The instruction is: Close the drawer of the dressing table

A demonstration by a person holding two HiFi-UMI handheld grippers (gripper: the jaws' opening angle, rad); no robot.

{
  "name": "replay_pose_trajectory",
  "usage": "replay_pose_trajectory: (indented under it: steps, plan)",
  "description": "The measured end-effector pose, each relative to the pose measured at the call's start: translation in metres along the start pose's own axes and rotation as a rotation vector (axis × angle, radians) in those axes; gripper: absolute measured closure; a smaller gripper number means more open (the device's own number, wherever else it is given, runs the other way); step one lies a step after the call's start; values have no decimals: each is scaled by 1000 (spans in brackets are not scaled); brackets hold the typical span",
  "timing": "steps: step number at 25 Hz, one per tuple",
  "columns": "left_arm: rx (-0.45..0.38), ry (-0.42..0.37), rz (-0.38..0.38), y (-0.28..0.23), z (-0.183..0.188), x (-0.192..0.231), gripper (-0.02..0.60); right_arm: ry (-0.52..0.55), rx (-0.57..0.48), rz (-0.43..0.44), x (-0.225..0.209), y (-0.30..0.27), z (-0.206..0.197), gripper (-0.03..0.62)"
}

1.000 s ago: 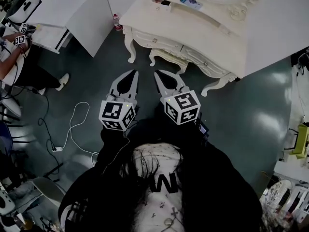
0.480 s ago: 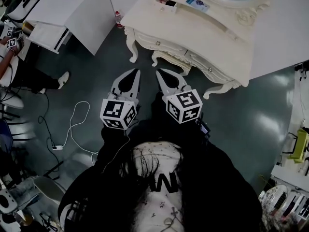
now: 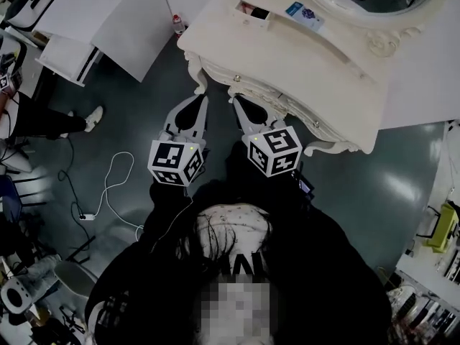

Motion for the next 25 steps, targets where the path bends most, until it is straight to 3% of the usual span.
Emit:
replay_pose_trajectory:
  steps: [13, 25]
  plan:
    - [6, -18, 30, -101, 28, 13, 581, -11, -23, 26, -83, -49, 41, 586]
    - [41, -14, 32, -126, 24, 14, 581, -34, -7, 51, -101, -63, 38, 586]
Point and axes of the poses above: the fingertips, and each gripper's own axes: y backward along the fingers, x to its left, z out of its top, the point moved 1 cm from there along y, backward along the fingers, and after that the axes turned 2 degrees about -z, right-handed, at the moved point
